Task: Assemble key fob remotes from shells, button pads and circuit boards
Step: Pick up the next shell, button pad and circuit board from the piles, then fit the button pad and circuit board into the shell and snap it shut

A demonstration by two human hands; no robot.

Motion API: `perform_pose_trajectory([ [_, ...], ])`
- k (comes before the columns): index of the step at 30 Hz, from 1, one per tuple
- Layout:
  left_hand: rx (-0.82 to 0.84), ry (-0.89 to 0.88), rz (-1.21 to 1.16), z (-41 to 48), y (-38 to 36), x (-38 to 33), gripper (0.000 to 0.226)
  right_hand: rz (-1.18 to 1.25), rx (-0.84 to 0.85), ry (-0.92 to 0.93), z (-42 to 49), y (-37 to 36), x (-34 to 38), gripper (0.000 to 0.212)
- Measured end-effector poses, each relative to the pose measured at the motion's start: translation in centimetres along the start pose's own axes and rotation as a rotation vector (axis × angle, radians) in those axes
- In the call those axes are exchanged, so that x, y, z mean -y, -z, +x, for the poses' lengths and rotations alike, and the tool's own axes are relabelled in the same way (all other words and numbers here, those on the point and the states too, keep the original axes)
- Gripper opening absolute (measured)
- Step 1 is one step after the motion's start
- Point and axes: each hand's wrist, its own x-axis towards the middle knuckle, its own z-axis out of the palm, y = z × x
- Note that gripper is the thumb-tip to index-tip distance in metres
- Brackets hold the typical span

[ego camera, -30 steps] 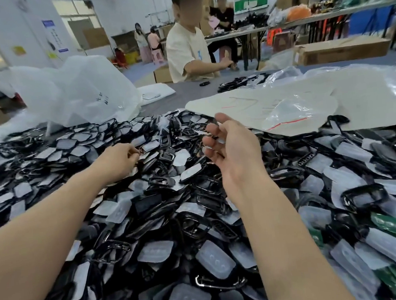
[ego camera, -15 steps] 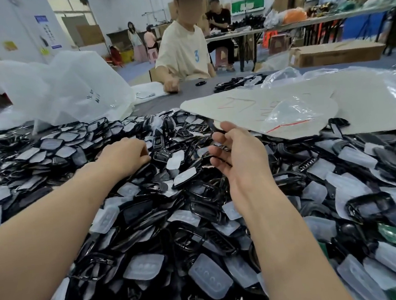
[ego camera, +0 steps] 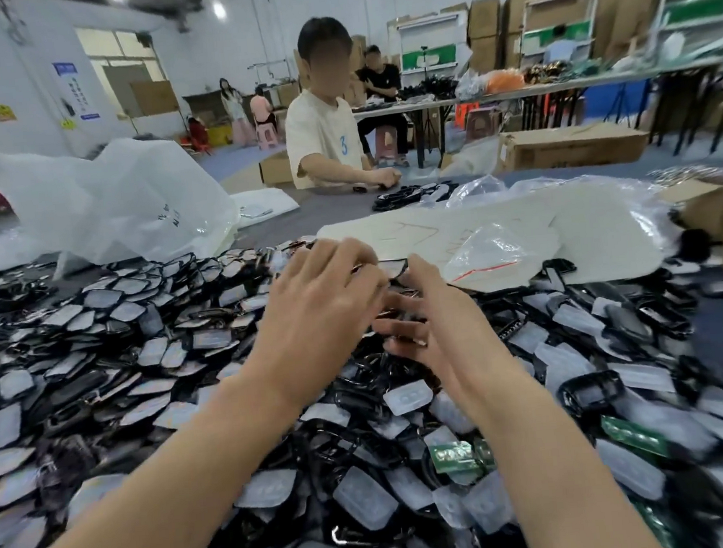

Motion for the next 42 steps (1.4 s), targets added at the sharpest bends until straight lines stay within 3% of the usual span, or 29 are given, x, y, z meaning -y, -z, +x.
perform_pose_trajectory([
  [2,0.004,-0.045,-0.008,0.1,0.3,-2.5,0.011,-0.006,0.004,0.069,-1.6,0.5,0.1,0.038],
  [7,-0.071,-0.043,-0.089,0.3,0.9,-8.5,0.011,-0.082,-0.195,0.156,-5.3,4.3,0.2,0.033],
  [9,-0.079,0.140,-0.289,0.6,1.5,-10.9,0.017,-0.103,-0.245,0.178,-7.0,6.6,0.5,0.034],
  [12,0.067,0.667,-0.919,1.5,3.2,-14.3,0.020,-0.130,-0.239,0.233,-10.4,9.5,1.1,0.036],
  [14,0.188,0.767,-1.162,2.1,3.8,-16.5,0.009,-0.162,-0.234,0.246,-12.9,11.0,1.3,0.035],
  [18,0.235,0.716,-1.263,2.3,5.6,-21.0,0.002,-0.250,-0.267,0.298,-17.9,14.2,1.7,0.033],
  [27,0.246,0.707,-1.398,1.8,10.3,-30.1,0.013,-0.397,-0.369,0.443,-28.3,18.5,2.6,0.015],
  [35,0.720,0.722,-1.407,0.6,8.9,-33.5,0.005,-0.651,-0.374,0.173,-31.3,24.8,1.3,0.010],
  [39,0.912,0.570,-1.211,-0.7,7.9,-35.0,0.008,-0.660,-0.576,0.182,-31.8,27.9,0.1,0.010],
  [42,0.959,0.416,-1.018,-1.4,7.4,-35.5,0.006,-0.608,-0.698,0.181,-31.6,29.4,-0.3,0.015],
])
